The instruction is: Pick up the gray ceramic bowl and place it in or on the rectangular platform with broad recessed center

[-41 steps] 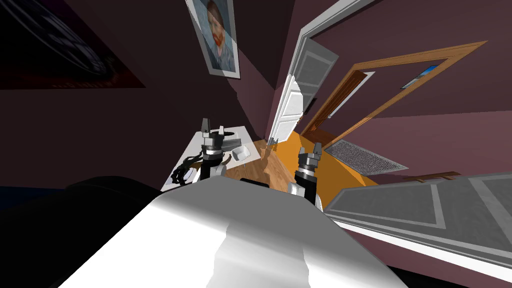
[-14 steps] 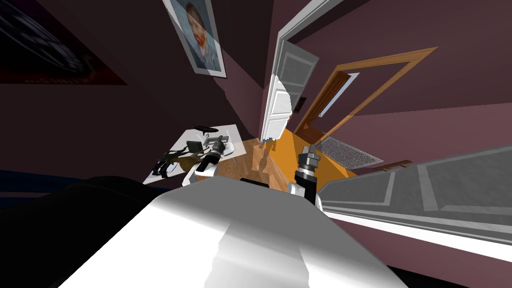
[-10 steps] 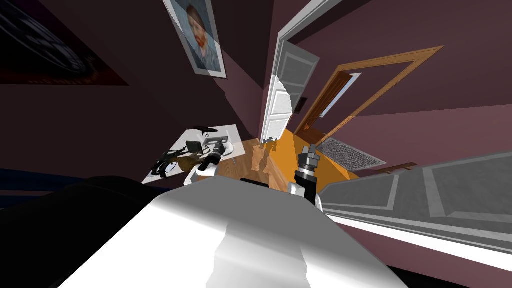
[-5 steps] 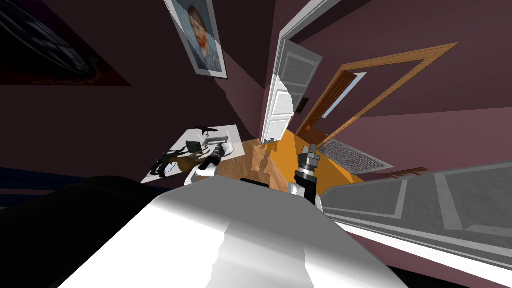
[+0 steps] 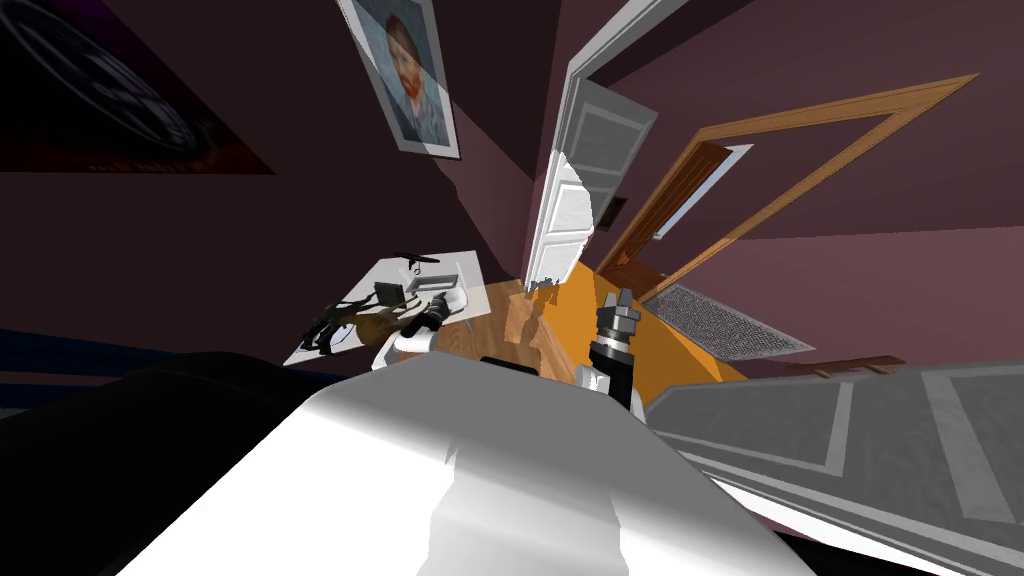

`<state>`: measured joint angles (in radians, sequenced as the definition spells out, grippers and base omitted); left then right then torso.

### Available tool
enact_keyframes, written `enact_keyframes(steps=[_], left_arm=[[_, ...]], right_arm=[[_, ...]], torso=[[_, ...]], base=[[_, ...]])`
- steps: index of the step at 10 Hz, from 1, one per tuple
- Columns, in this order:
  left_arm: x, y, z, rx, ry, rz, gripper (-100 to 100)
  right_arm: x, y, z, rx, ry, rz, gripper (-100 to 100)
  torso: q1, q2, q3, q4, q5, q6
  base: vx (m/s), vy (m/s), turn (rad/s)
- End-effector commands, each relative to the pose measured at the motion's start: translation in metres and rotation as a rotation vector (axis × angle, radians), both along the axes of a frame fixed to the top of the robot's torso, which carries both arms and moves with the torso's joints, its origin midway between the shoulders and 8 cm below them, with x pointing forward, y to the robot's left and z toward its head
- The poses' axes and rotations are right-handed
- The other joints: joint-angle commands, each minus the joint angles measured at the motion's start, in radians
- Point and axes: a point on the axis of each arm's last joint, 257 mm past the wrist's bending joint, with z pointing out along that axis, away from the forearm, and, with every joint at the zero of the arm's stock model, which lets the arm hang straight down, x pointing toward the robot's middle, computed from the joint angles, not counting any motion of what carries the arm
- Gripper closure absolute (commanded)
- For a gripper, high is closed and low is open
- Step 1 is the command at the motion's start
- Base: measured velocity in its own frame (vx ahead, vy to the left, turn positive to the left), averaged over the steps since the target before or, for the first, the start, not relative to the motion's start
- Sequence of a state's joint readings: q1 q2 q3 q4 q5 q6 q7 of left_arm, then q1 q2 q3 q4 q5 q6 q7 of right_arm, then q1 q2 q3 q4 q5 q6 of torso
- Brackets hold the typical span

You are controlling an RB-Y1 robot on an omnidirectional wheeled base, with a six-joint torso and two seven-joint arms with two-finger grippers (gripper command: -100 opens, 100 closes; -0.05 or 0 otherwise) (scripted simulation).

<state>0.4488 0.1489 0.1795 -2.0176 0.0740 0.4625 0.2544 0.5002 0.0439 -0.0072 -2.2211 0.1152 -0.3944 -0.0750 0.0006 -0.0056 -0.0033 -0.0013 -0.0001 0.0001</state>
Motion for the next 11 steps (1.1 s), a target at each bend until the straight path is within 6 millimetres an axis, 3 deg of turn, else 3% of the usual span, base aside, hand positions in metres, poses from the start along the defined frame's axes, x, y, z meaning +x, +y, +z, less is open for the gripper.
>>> enact_keyframes(steps=[1, 4, 11], left_arm=[[-0.005, 0.004, -0.016, -0.033, 0.050, 0.018, -100], [-0.013, 0.005, -0.036, -0.066, 0.115, 0.036, -100], [-0.050, -0.003, -0.111, -0.222, 0.354, 0.095, -100]], right_arm=[[0.000, 0.000, 0.000, 0.000, 0.000, 0.000, 0], [0.000, 0.000, 0.000, 0.000, 0.000, 0.000, 0], [0.000, 0.000, 0.000, 0.000, 0.000, 0.000, 0]], torso=[[0.000, 0.000, 0.000, 0.000, 0.000, 0.000], [0.000, 0.000, 0.000, 0.000, 0.000, 0.000], [0.002, -0.003, -0.002, -0.001, 0.001, 0.000]], base=[[0.074, 0.000, 0.081], [0.071, -0.001, 0.057], [0.109, 0.017, 0.107]])
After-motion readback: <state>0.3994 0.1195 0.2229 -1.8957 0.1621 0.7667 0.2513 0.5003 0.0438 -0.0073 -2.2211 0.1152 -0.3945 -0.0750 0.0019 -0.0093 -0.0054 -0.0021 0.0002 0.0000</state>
